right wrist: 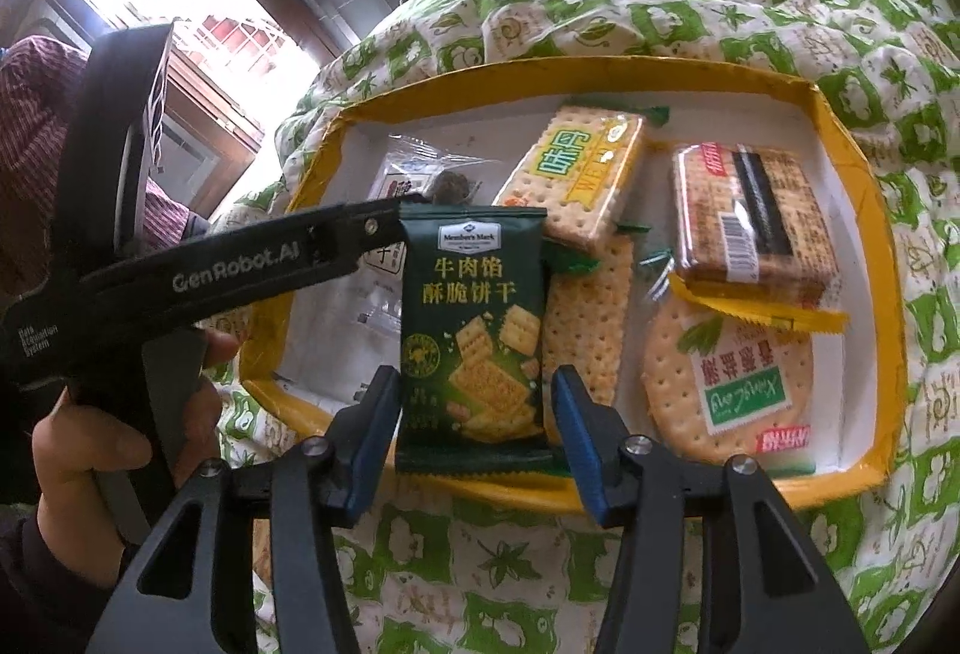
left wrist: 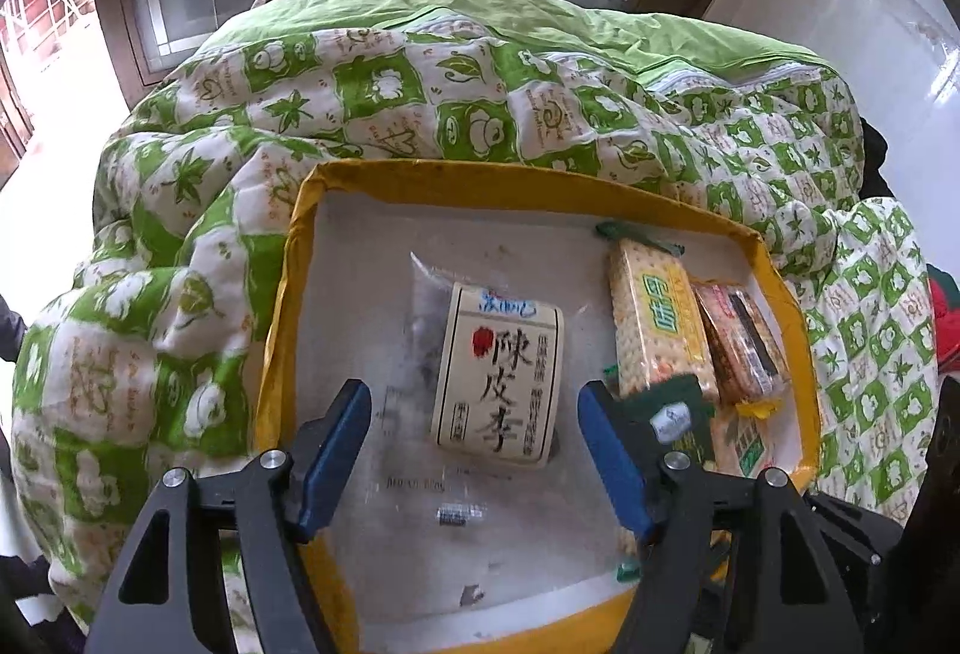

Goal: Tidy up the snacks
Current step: 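Lower both packs into the tray and open both tools, then withdraw both tools from the tray toward the tan biscuit bars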

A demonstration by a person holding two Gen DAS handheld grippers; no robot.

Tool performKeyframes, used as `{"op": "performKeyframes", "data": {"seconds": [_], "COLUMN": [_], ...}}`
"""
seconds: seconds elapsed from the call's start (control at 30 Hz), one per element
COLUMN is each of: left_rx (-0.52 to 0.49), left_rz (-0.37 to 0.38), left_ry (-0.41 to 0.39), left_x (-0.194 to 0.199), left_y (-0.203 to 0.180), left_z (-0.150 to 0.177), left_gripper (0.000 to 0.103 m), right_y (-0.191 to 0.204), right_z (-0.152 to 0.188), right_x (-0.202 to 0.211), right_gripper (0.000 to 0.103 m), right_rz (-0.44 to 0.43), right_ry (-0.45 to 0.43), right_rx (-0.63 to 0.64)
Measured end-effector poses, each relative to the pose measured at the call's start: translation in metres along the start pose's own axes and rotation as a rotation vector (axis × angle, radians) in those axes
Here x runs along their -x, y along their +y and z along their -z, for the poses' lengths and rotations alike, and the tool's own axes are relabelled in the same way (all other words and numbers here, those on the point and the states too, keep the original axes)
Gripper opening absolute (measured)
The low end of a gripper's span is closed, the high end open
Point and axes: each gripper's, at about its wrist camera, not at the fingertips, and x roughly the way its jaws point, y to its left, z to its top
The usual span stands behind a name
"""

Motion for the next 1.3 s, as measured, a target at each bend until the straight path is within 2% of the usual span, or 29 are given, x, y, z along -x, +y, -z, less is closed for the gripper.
{"op": "performKeyframes", "data": {"seconds": [0.27,0.4,0.47,0.7,0.83,1.3], "left_rx": [0.004,0.006,-0.007,-0.001,-0.011,-0.011], "left_rz": [0.011,0.036,0.020,0.034,0.041,0.033], "left_ry": [-0.025,-0.027,-0.025,-0.042,-0.050,-0.048], "left_x": [0.027,0.039,0.042,0.059,0.070,0.095], "left_y": [-0.001,-0.004,-0.007,-0.012,-0.017,-0.019], "left_z": [0.017,0.038,0.049,0.076,0.090,0.138], "left_gripper": [0.075,0.075,0.075,0.076,0.080,0.080], "right_y": [-0.005,-0.009,-0.012,-0.023,-0.027,-0.047], "right_z": [0.016,0.029,0.035,0.054,0.068,0.115], "right_x": [0.025,0.041,0.047,0.059,0.063,0.074], "right_gripper": [0.053,0.059,0.060,0.061,0.067,0.067], "right_rz": [-0.010,-0.016,-0.011,-0.018,-0.017,-0.032], "right_ry": [-0.023,-0.038,-0.042,-0.034,-0.012,0.006], "right_rx": [-0.012,-0.004,-0.010,-0.030,-0.024,-0.046]}}
